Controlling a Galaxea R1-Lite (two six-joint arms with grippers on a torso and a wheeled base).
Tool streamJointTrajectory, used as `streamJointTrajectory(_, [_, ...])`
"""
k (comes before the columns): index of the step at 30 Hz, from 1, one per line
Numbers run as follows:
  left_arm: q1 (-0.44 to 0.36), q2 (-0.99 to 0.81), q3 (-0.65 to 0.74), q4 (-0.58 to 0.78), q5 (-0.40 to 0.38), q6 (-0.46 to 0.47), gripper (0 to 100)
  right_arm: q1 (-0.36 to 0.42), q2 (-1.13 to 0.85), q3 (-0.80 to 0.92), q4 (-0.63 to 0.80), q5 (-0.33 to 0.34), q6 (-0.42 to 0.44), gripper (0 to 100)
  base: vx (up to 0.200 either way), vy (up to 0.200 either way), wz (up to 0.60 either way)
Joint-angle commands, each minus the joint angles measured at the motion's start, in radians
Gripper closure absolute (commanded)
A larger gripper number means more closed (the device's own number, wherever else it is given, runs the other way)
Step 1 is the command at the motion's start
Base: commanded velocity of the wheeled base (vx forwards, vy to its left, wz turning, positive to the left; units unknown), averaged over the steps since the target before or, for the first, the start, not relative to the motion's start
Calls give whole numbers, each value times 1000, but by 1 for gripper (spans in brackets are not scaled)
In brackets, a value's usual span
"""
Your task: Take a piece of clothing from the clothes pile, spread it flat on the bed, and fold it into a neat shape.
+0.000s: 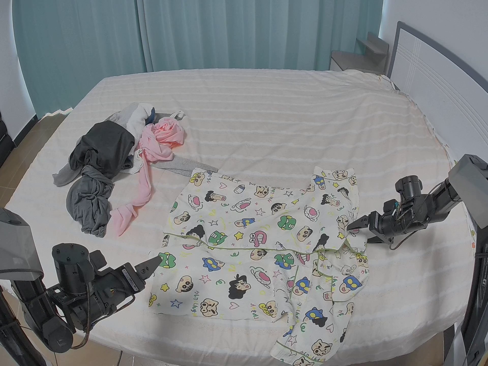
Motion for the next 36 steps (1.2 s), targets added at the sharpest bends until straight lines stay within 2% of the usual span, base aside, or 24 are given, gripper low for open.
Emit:
streamJointTrajectory(1, [0,5,16,-1,1,-1,0,2,25,-14,5,-2,9,0,0,0,0])
streamJointTrajectory(3, [0,6,16,-1,1,0,0,2,25,-14,5,-2,12,0,0,0,0])
streamJointTrajectory(4, [0,6,16,-1,0,-1,0,2,26,-16,5,-2,18,100,0,0,0])
streamJointTrajectory(10, [0,6,16,-1,0,-1,0,0,26,-33,5,-27,57,100,0,0,0])
streamJointTrajectory(31, [1,5,16,-5,3,-1,0,-29,-86,-20,1,-30,87,100,0,0,0])
streamJointTrajectory(36, [10,6,16,-18,3,-1,0,-47,-104,-19,-6,-82,89,100,0,0,0])
